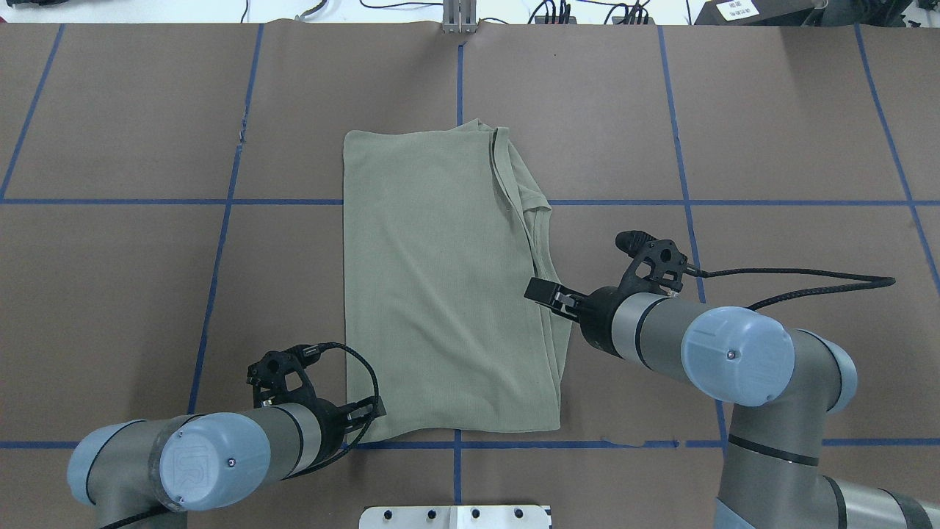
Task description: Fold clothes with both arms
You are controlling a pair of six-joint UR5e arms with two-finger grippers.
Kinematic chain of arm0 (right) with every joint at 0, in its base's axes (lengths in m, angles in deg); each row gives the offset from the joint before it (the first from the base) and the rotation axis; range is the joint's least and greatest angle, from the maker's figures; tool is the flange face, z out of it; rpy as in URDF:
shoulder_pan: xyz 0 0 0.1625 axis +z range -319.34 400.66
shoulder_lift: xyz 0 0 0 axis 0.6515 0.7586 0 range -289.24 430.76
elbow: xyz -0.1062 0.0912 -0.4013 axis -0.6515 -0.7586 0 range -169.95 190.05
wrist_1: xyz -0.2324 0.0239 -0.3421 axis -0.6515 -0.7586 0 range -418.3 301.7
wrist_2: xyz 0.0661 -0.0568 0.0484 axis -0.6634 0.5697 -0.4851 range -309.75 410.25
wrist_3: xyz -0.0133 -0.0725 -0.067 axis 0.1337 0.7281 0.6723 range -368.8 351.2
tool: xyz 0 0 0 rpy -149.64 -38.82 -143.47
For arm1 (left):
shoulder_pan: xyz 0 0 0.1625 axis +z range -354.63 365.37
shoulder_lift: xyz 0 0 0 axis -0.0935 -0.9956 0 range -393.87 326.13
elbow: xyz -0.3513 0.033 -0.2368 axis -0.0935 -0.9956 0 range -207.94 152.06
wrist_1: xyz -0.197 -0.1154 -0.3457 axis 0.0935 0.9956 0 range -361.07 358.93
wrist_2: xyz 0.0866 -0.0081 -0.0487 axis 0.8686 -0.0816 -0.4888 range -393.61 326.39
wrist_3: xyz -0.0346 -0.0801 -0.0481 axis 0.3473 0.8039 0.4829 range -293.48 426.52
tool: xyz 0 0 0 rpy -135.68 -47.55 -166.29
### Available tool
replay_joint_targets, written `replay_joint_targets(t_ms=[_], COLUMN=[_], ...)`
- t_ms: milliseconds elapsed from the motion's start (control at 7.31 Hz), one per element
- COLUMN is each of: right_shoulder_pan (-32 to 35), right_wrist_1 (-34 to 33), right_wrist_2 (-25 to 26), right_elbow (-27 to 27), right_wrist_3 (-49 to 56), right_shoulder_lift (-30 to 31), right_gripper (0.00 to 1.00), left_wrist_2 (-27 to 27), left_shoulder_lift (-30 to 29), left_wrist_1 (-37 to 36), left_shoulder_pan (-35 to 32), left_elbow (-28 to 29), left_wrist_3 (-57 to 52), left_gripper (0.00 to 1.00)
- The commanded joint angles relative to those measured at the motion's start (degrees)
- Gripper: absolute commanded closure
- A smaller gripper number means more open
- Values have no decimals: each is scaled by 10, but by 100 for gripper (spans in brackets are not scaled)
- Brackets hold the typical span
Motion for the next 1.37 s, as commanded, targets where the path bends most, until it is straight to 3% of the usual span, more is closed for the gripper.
replay_joint_targets(t_ms=[0,273,547,1230], right_shoulder_pan=[0,0,0,-1], right_wrist_1=[0,0,0,0], right_wrist_2=[0,0,0,0], right_elbow=[0,-1,-1,-2], right_wrist_3=[0,0,0,-1], right_shoulder_lift=[0,0,0,1], right_gripper=[0,0,0,0], left_wrist_2=[-1,-1,0,-3], left_shoulder_lift=[0,-5,-8,-4], left_wrist_1=[0,0,0,-1], left_shoulder_pan=[1,2,3,6], left_elbow=[4,6,6,0], left_wrist_3=[-1,0,3,-4], left_gripper=[34,37,54,54])
